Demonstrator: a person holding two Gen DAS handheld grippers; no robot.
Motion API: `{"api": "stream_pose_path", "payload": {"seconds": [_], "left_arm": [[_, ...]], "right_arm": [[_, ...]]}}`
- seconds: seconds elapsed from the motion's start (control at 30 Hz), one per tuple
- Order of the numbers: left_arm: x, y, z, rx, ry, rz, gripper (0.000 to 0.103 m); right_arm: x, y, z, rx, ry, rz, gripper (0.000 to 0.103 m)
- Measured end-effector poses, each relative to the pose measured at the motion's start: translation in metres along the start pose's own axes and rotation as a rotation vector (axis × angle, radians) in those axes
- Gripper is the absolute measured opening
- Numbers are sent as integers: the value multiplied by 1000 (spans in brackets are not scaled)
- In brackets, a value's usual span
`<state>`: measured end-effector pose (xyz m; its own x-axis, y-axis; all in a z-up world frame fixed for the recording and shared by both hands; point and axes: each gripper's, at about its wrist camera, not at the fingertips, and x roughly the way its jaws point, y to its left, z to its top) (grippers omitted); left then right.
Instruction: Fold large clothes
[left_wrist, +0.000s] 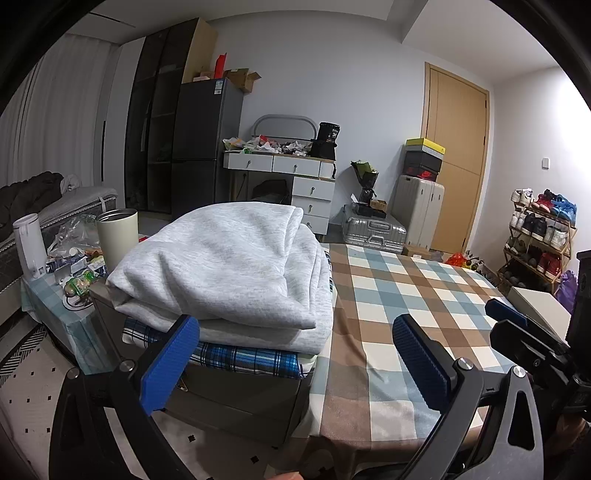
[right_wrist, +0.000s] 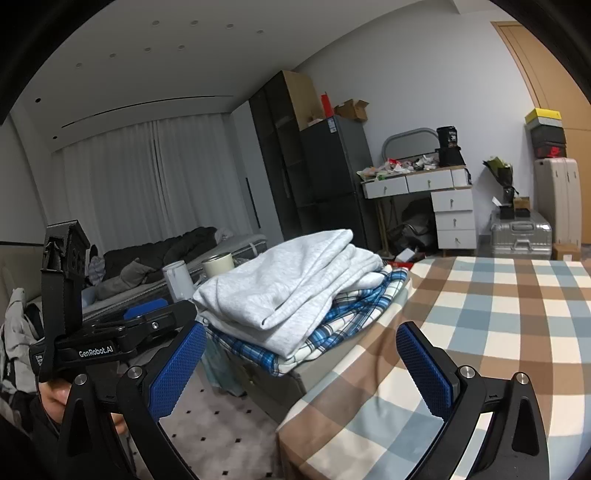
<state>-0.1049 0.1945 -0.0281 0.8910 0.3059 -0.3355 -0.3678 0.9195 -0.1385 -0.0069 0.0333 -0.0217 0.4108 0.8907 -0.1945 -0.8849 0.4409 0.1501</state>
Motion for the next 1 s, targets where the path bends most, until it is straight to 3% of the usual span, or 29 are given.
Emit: {"api": "stream_pose_path", "payload": {"seconds": [1.0], "left_arm": [[2,2,0,22,0,13,102]], "right_arm": [[-1,2,-3,-3,1,6,103]]}}
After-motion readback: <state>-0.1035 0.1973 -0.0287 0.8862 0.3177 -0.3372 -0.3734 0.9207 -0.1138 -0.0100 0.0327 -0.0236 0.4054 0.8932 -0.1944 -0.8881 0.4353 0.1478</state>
